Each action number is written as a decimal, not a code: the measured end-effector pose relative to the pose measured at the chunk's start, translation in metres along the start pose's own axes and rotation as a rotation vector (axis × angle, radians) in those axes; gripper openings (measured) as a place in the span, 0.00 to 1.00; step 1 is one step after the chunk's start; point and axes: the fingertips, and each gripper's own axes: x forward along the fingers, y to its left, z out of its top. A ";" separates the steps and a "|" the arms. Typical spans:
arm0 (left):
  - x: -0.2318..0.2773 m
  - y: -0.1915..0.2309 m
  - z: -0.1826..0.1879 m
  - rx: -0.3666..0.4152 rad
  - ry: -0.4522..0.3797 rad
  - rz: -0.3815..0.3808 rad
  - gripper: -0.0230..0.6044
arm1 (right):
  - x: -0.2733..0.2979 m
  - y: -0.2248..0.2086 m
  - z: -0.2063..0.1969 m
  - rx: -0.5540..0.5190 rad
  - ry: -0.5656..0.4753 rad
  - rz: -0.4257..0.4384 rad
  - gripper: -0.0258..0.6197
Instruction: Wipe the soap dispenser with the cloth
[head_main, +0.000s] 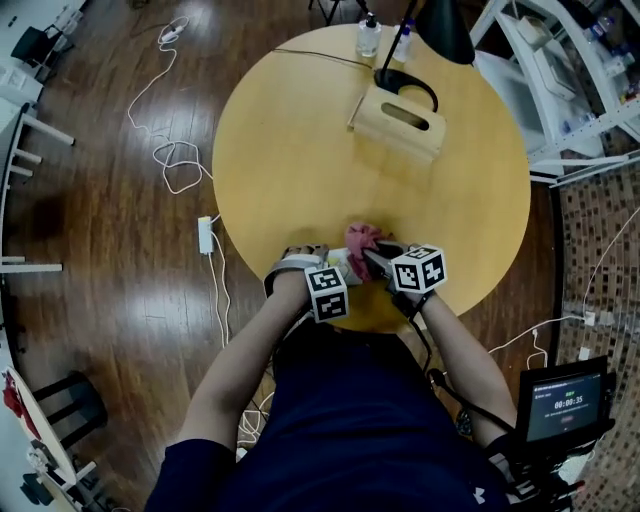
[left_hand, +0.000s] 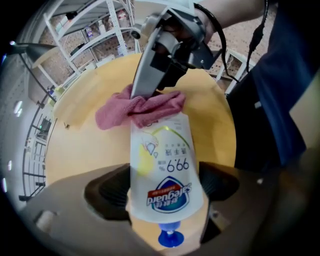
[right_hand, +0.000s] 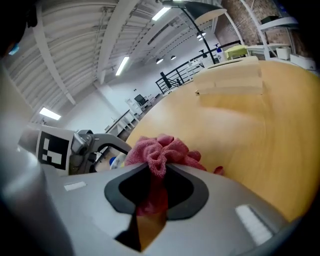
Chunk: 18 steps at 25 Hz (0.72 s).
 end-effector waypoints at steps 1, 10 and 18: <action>0.002 0.001 0.001 0.000 0.002 0.000 0.71 | -0.003 0.000 -0.007 0.005 0.006 -0.002 0.17; 0.015 0.014 -0.012 -0.010 0.028 0.018 0.72 | -0.006 0.011 -0.050 -0.072 0.090 0.001 0.17; 0.011 0.011 -0.004 -0.054 0.016 0.034 0.73 | -0.008 0.002 0.003 -0.190 0.055 -0.211 0.18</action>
